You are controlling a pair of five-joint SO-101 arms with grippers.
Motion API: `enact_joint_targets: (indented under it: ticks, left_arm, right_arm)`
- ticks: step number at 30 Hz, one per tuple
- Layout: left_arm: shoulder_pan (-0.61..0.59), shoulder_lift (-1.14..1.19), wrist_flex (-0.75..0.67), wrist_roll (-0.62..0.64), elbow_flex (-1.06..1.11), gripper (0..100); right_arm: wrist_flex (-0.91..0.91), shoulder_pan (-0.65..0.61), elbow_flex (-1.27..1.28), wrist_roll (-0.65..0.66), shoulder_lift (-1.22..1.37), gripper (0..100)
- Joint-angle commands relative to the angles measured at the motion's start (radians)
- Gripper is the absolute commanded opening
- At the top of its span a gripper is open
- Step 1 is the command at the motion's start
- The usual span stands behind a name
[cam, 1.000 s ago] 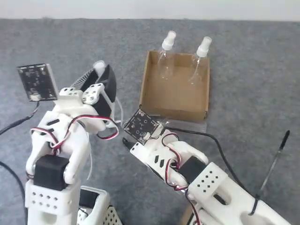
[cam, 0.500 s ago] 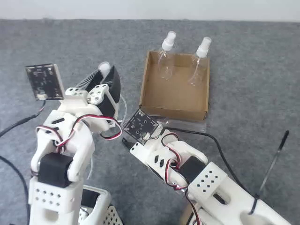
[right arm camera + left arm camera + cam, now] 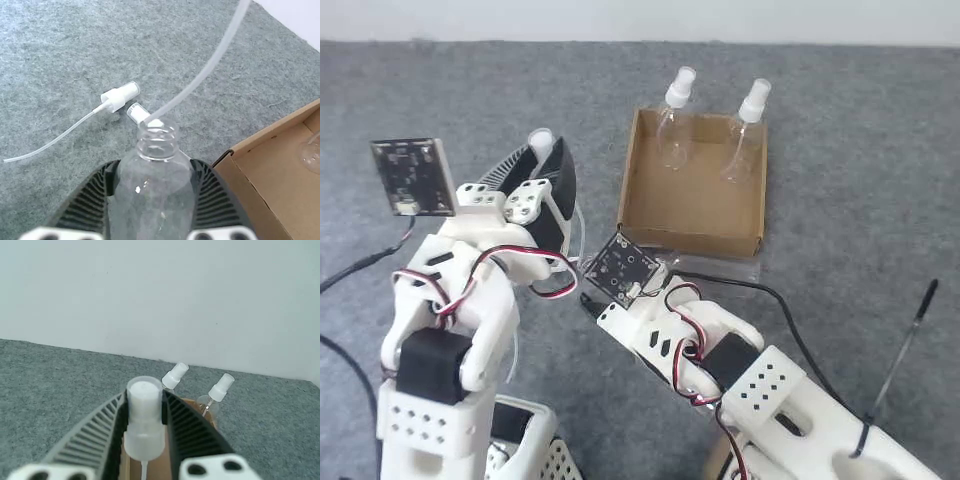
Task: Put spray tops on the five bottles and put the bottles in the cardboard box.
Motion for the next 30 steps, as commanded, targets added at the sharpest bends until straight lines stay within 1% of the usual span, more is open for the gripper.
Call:
enact_joint_targets:
  ticks: [1, 4, 16, 19, 22, 24, 26, 28, 30]
  left_arm:
    - [0.028, -0.002, -0.009, -0.012, -0.047, 1]
    - [0.044, -0.002, -0.008, -0.012, -0.044, 1]
    - [0.046, 0.006, -0.014, -0.012, -0.085, 1]
    - [0.041, 0.002, 0.003, -0.012, -0.067, 1]
    - [0.038, -0.003, 0.051, -0.017, -0.033, 1]
    - [0.038, -0.003, 0.086, -0.069, -0.015, 1]
    - [0.041, -0.003, 0.11, -0.118, -0.004, 1]
    - [0.041, -0.003, 0.121, -0.144, 0.007, 1]
    - [0.046, -0.003, 0.123, -0.146, 0.024, 1]
  right_arm:
    - [-0.018, 0.001, -0.005, -0.009, -0.005, 0.6]
    - [-0.016, 0.001, -0.005, -0.009, -0.005, 0.6]
    - [-0.016, 0.001, -0.005, -0.009, -0.005, 0.6]
    - [-0.016, 0.001, -0.005, -0.009, -0.005, 0.6]
    - [-0.022, 0.004, -0.005, -0.009, -0.005, 0.6]
    - [-0.027, 0.03, -0.006, -0.017, -0.005, 0.6]
    - [-0.033, 0.071, -0.011, -0.061, -0.005, 0.6]
    - [-0.062, 0.099, -0.008, -0.103, -0.005, 0.6]
    - [-0.076, 0.105, -0.008, -0.109, -0.005, 0.6]
